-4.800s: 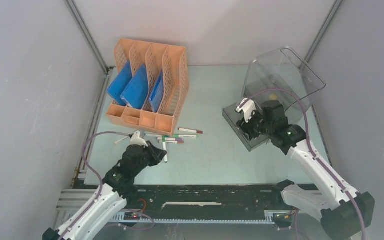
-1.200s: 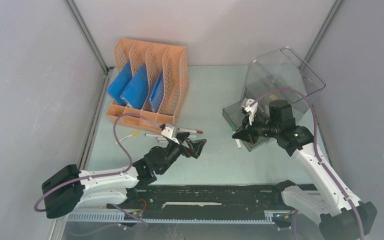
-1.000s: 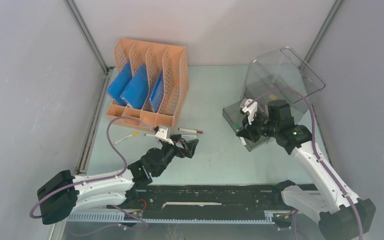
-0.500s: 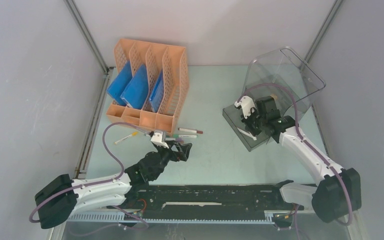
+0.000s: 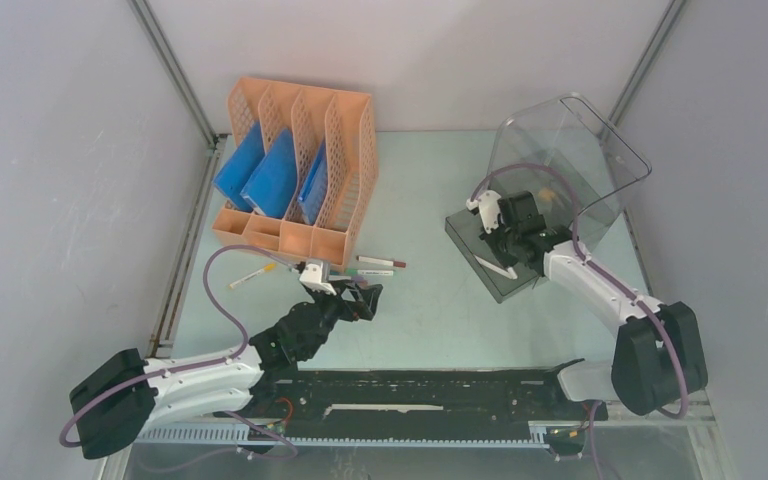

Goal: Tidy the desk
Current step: Place the stationery in the drawer.

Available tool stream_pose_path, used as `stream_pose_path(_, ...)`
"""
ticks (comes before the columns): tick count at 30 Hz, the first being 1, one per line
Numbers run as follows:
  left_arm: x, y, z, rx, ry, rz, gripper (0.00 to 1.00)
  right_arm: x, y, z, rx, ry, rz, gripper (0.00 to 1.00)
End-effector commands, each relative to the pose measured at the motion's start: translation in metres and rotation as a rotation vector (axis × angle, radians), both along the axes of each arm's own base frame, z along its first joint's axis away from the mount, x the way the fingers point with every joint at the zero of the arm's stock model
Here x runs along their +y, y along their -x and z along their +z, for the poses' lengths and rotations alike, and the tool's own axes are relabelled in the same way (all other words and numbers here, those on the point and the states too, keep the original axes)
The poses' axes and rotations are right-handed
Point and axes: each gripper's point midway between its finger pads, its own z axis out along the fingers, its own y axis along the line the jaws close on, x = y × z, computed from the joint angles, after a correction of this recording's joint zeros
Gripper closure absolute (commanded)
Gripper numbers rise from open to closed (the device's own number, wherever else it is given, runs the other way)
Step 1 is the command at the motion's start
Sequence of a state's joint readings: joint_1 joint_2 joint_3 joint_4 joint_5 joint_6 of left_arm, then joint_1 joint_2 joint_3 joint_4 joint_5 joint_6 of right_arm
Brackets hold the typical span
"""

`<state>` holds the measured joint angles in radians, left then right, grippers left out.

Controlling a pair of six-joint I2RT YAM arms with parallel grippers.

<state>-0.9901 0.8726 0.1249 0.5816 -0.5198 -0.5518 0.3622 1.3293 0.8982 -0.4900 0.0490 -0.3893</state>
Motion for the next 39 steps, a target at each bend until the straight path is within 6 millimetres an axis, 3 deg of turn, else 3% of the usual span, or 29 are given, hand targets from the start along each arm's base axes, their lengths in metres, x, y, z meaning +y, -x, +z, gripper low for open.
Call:
stream_pose_path(1,0.003,-0.004,0.006,-0.01,0.04,0.025,0.0,0.005,-0.014,0.007,-0.041,-0.017,-0.032,0.95)
stream_pose_path(12,0.001,-0.004,0.005,0.008,0.06,0.022,0.0,0.009,-0.012,-0.005,0.0,-0.016,-0.019,0.85)
stream_pose_path(21,-0.005,-0.002,0.002,0.036,0.085,0.008,0.0,0.015,-0.009,-0.011,0.021,-0.01,0.002,0.7)
stream_pose_path(28,-0.009,0.004,-0.005,0.102,0.159,-0.005,0.0,0.02,-0.006,0.005,-0.005,-0.046,0.025,0.51)
stream_pose_path(34,-0.009,0.007,-0.013,0.167,0.204,0.012,0.07,0.03,0.006,0.025,-0.039,-0.071,0.117,0.42)
stream_pose_path(39,0.0,0.003,-0.021,0.242,0.2,0.101,0.08,0.032,0.013,0.038,-0.069,-0.082,0.145,0.4)
